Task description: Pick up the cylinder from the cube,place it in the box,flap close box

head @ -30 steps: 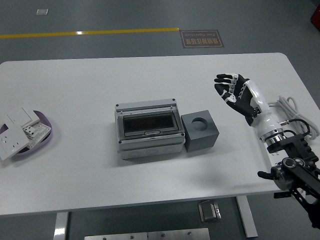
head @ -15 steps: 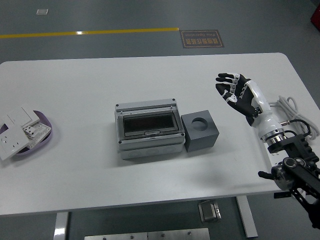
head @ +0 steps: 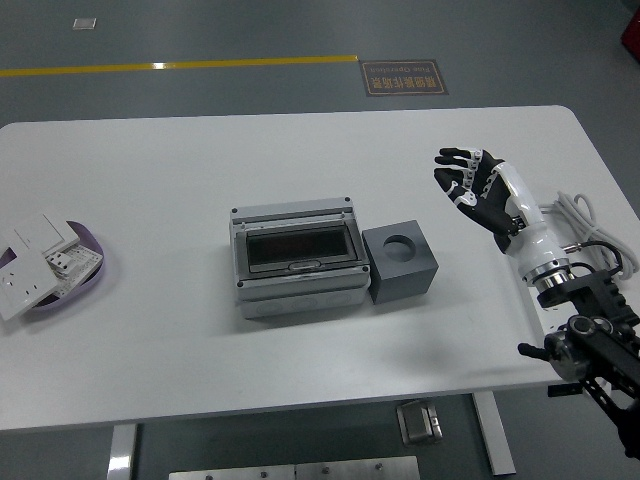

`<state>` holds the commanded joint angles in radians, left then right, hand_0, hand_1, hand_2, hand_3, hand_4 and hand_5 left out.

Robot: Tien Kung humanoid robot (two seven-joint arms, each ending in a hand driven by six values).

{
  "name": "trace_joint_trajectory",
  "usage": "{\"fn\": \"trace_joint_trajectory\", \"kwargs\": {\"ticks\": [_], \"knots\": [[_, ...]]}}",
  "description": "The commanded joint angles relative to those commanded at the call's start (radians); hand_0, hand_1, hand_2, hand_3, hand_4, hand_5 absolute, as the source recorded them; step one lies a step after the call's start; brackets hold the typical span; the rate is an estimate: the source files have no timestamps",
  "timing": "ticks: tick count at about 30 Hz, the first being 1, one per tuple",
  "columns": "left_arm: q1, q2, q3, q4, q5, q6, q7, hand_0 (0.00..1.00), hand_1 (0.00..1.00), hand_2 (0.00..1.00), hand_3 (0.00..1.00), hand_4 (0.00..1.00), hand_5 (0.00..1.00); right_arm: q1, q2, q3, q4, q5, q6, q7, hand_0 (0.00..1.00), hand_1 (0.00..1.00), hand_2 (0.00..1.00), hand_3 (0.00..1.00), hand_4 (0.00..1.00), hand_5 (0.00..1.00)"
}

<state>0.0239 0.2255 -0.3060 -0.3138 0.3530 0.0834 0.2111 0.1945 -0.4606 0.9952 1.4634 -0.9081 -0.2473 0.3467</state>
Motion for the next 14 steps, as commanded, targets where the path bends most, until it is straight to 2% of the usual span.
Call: {"fn": "trace_joint_trajectory", "kwargs": {"ticks": [14], "knots": [[0.000, -0.001, 0.003, -0.002, 0.000, 0.001, 0.000, 0.611, 0.635, 0.627, 0.632, 0.684, 0.249, -0.001, 0.001, -0.003, -0.019, 0.056, 0.019, 0.028, 0.777, 0.704, 0.717, 0.676, 0.828, 0.350]]}}
